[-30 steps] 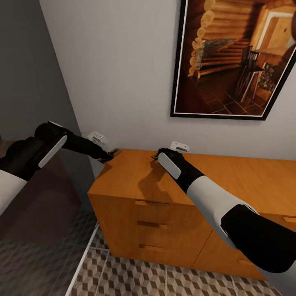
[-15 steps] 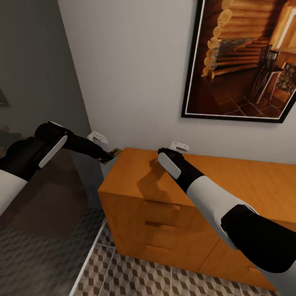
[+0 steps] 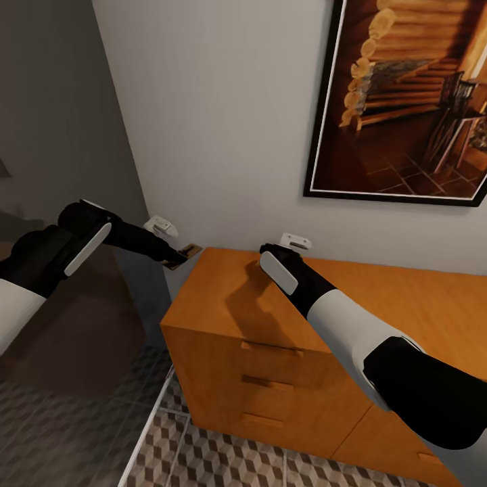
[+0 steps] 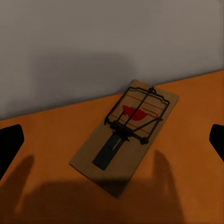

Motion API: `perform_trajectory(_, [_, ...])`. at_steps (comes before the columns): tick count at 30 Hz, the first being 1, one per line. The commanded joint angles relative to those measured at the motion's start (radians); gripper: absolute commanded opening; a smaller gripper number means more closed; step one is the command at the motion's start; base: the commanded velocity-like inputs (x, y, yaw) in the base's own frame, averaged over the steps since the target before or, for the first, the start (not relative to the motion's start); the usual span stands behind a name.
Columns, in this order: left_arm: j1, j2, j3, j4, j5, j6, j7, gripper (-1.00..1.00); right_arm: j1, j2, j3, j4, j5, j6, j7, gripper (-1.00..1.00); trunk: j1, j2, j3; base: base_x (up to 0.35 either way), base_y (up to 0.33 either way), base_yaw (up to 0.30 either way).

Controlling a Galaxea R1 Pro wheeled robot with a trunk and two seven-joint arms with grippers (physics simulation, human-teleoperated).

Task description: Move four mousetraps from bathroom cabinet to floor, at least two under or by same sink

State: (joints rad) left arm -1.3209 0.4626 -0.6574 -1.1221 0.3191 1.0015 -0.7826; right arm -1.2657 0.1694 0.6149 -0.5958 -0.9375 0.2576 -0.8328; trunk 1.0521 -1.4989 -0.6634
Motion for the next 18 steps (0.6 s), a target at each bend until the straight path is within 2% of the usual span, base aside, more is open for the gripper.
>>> perform_trajectory(1, [-0.001, 0.000, -0.002, -0.001, -0.002, 0.002, -0.001, -1.00, -0.001, -0.001, 0.004, -0.001, -0.003, 0.007, -0.006, 1.00, 0.000, -0.001, -0.001, 0.002, 0.001, 0.000])
perform_trajectory(8, [-0.001, -0.001, -0.002, -0.001, -0.002, 0.002, 0.000, -1.00, -0.001, -0.001, 0.005, -0.001, -0.004, 0.007, -0.005, 1.00, 0.000, -0.001, -0.001, 0.000, 0.000, 0.000])
perform_trajectory(14, [0.031, -0.006, -0.002, -0.004, 0.005, -0.003, 0.000, -1.00, -0.028, -0.001, 0.000, 0.001, -0.017, 0.029, 0.000, 1.00, 0.000, -0.001, -0.001, 0.000, 0.000, 0.000])
perform_trajectory(18, [0.052, -0.026, 0.001, 0.003, 0.003, -0.005, 0.001, -1.00, -0.025, -0.003, 0.000, -0.009, -0.029, 0.046, 0.000, 1.00, 0.000, -0.001, -0.001, 0.000, 0.000, 0.000])
